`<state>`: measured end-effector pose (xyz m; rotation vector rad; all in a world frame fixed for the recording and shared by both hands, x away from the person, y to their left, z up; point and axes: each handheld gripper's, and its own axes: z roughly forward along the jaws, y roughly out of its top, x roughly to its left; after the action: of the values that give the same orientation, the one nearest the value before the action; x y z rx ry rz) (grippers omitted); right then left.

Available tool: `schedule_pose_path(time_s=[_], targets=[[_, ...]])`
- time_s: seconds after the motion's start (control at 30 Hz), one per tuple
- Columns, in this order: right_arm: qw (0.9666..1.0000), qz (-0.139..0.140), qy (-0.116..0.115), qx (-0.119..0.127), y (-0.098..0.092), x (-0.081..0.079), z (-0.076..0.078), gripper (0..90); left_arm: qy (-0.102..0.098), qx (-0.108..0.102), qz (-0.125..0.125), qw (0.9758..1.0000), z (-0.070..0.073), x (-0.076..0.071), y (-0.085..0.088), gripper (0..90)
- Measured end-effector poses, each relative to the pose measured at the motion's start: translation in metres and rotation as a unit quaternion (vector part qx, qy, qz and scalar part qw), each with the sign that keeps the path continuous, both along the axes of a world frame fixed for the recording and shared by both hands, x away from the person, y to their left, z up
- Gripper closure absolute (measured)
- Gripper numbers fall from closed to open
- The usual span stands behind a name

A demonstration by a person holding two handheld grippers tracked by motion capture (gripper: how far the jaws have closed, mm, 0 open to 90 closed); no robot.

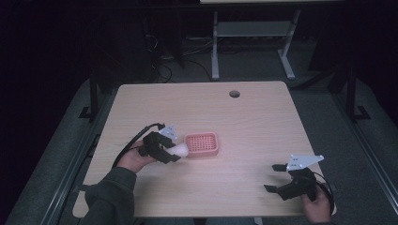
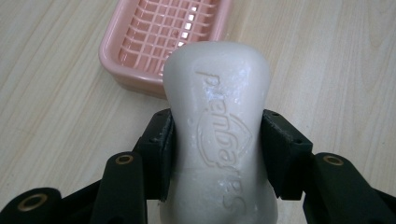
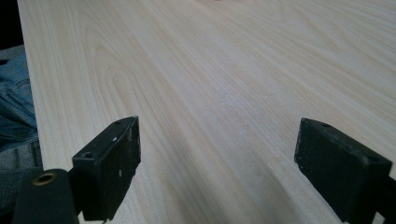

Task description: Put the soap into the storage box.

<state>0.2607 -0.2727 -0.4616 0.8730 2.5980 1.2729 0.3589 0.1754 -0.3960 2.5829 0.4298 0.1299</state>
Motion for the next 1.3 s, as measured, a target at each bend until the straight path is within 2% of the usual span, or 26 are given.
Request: schedule_pose_path(time_s=[0.17, 0.2, 0.5, 0.6, 0.83, 1.3], targets=[[1.0000, -0.002, 0.000, 0.003, -0.001, 0.000, 0.000, 14.1, -0.001, -0.003, -0.002, 1.0000, 0.001, 0.003, -0.005, 49.2], [1.0000, -0.001, 0.000, 0.004, 0.000, 0.000, 0.000, 14.1, 0.000, 0.004, -0.005, 1.0000, 0.002, 0.004, -0.006, 49.2], [1.0000, -0.002, -0.001, 0.007, -0.001, 0.000, 0.001, 14.2, 0.001, 0.008, -0.009, 0.9999, 0.003, 0.012, -0.015, 49.2], [1.0000, -0.002, -0.001, 0.007, -0.001, 0.000, 0.001, 14.1, 0.003, 0.001, -0.007, 1.0000, 0.003, 0.014, -0.015, 49.2], [1.0000, 0.000, -0.004, 0.005, -0.001, 0.000, 0.001, 14.2, 0.002, 0.009, -0.010, 0.9999, 0.005, 0.020, -0.018, 49.2], [1.0000, -0.001, -0.002, 0.007, -0.001, 0.000, 0.001, 14.2, 0.000, 0.007, -0.012, 0.9999, 0.011, 0.027, -0.029, 49.2]])
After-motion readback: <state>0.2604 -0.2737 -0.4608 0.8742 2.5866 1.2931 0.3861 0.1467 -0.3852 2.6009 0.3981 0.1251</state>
